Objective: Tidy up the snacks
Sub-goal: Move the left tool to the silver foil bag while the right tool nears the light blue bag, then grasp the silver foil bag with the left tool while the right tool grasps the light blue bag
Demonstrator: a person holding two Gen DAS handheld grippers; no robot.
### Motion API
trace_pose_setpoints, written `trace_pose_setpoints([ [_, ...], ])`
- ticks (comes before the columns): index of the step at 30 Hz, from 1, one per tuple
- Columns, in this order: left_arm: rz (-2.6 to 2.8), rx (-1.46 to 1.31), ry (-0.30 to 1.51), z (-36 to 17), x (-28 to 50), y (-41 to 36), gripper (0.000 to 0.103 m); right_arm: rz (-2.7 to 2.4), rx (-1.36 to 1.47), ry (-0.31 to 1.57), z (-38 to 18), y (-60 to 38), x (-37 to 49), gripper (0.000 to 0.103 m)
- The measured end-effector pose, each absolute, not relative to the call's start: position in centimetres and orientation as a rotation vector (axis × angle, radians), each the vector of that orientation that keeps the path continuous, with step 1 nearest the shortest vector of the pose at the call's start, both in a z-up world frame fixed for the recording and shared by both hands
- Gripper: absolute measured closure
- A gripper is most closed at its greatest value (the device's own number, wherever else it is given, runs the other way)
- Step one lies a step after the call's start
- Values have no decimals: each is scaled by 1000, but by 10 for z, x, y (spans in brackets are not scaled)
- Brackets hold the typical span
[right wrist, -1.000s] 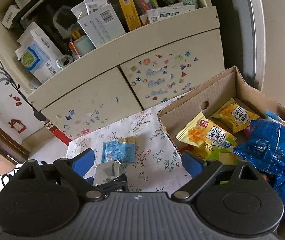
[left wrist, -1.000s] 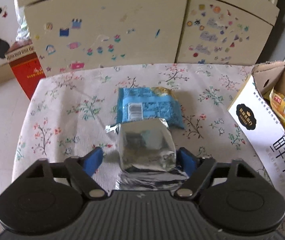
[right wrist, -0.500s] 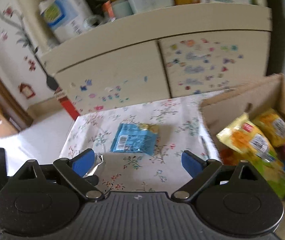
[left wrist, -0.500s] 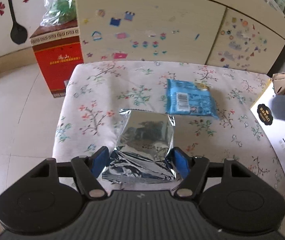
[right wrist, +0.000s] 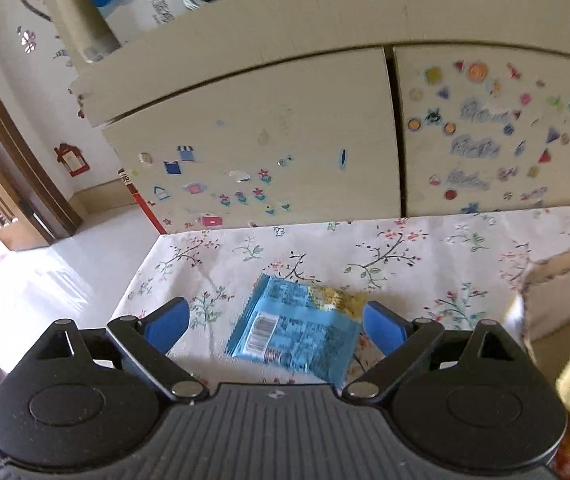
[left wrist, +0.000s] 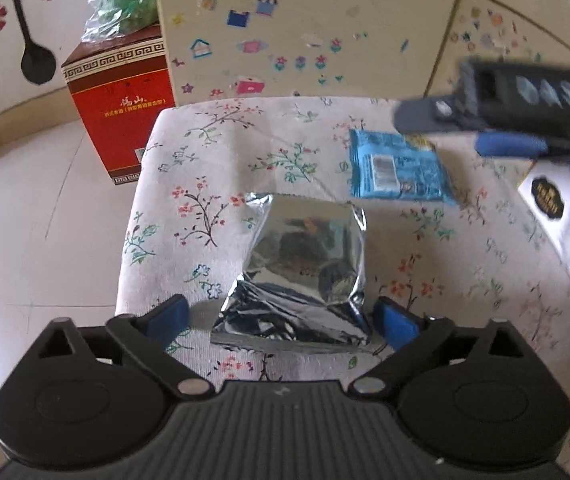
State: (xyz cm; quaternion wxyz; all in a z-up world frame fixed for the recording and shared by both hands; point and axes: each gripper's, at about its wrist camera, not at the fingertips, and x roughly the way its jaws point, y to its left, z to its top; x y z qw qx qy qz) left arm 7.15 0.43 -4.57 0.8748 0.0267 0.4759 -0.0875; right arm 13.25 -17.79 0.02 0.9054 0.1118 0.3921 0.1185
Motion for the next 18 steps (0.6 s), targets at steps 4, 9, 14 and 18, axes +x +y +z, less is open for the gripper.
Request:
trace_pose_setpoints([
  [4, -182, 57, 991, -47, 72, 5, 1, 255, 252, 804, -7, -179, 144, 6],
  [9, -172, 51, 964, -50, 70, 4, 0, 261, 228, 778, -13, -175, 157, 6],
  [14, -165, 48, 941, -52, 67, 4, 0, 301, 277, 804, -23, -175, 168, 6],
  [18, -159, 46, 928, -52, 68, 4, 0, 312, 253, 884, -29, -173, 170, 6],
])
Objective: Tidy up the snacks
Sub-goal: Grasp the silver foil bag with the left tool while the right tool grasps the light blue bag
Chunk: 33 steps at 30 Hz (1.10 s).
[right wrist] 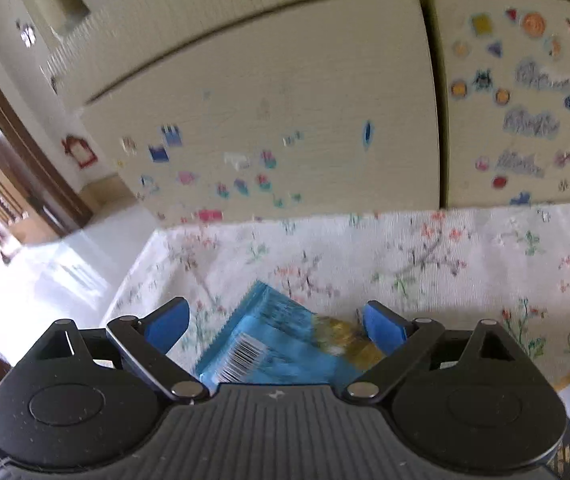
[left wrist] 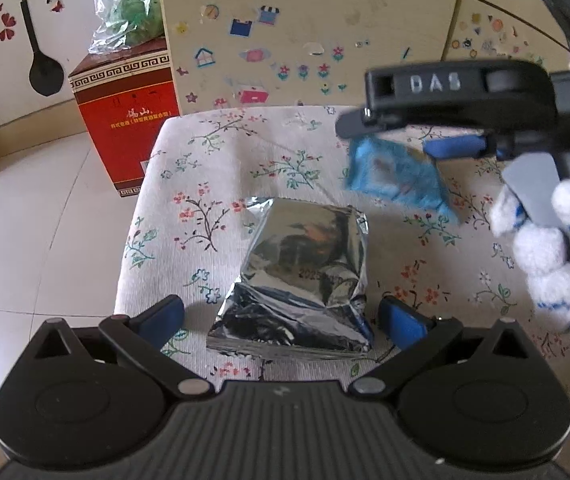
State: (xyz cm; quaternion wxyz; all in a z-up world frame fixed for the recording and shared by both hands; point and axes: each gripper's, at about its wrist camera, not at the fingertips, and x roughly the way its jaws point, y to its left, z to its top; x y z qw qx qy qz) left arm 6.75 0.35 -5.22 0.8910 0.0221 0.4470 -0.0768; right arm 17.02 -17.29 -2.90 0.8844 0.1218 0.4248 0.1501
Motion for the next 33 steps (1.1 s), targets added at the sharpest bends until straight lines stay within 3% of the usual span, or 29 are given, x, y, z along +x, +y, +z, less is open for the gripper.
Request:
trace_pose_setpoints([
  [8, -173, 54, 920, -53, 69, 4, 0, 358, 194, 1012, -18, -168, 157, 7],
  [29, -206, 114, 879, -52, 87, -4, 1, 214, -102, 928, -35, -139, 150, 7],
  [31, -204, 95, 887, -52, 89, -3, 2, 215, -108, 926, -35, -138, 149, 9],
  [33, -222, 77, 892, -51, 90, -2, 9, 226, -109, 916, -32, -138, 146, 22],
])
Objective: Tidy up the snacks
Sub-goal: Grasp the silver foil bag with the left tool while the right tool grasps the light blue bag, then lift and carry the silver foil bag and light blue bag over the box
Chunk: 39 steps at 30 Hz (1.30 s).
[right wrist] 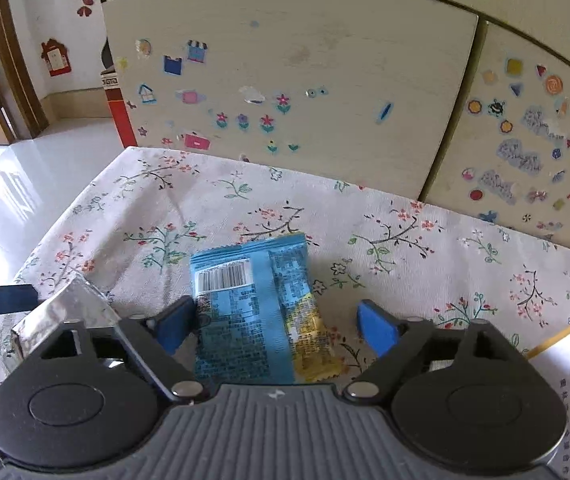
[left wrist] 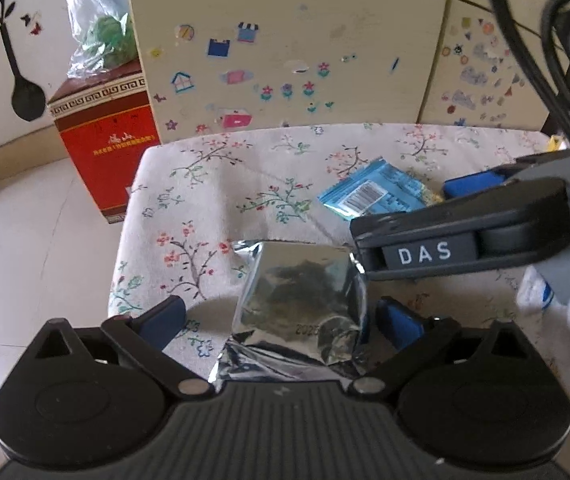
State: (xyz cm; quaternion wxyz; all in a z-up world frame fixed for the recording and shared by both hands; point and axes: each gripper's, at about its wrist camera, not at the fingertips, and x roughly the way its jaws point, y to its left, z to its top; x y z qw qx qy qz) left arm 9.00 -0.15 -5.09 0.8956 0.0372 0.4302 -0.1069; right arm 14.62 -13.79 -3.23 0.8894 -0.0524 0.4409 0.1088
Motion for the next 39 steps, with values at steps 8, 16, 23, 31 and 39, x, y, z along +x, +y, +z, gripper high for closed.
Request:
trace_pose_setpoints([
  [8, -276, 91, 866, -39, 86, -10, 45, 206, -54, 946, -22, -139, 135, 44],
  [16, -301, 47, 853, -17, 73, -13, 45, 150, 12, 938, 3, -145, 111, 44],
  [23, -342, -5, 810, 14, 52, -17, 45, 89, 44, 890, 40, -165, 76, 44],
  [31, -396, -31, 774, 34, 24, -29, 45, 28, 105, 830, 76, -188, 27, 44],
  [39, -412, -28, 770, 37, 7, -34, 45, -11, 178, 784, 96, -206, -20, 44],
])
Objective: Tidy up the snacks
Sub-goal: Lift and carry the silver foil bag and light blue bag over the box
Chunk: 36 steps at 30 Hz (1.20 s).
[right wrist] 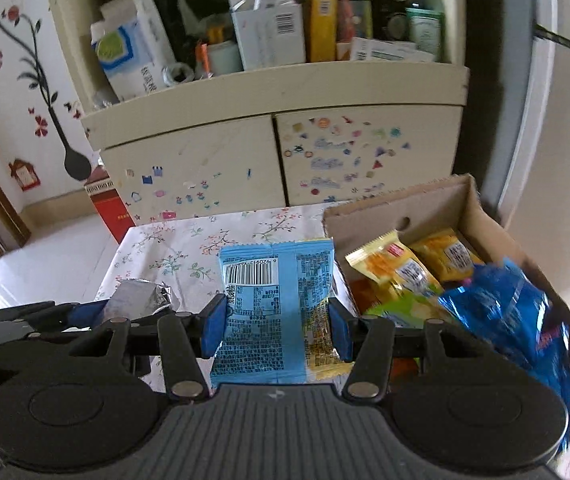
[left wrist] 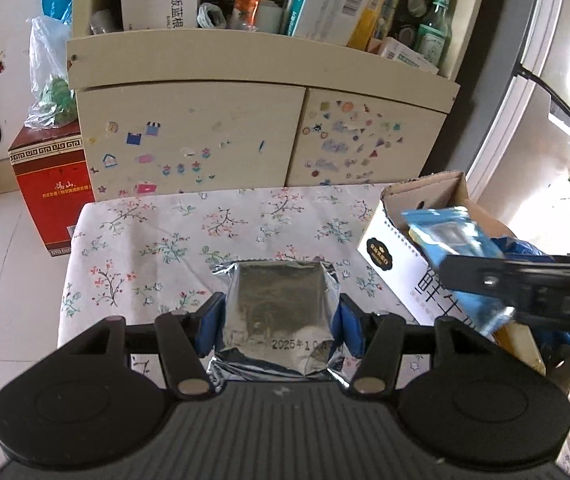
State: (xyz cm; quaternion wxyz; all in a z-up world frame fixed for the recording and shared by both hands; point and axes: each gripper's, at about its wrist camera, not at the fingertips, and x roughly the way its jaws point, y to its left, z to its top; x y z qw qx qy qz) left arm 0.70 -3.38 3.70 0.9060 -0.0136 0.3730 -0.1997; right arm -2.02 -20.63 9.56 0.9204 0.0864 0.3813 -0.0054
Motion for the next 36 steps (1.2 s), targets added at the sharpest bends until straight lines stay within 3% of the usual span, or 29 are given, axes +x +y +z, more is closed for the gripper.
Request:
trace_pose_setpoints([
  [20, -421, -84, 779, 43, -1, -50, 45, -116, 306, 723, 108, -247, -45, 44],
  [31, -452, -112, 778, 44, 1, -65, 50, -212, 399, 668, 118, -289, -66, 44],
  [36, -407, -35, 769, 27, 22, -67, 44, -204, 452, 678, 115, -293, -67, 44],
])
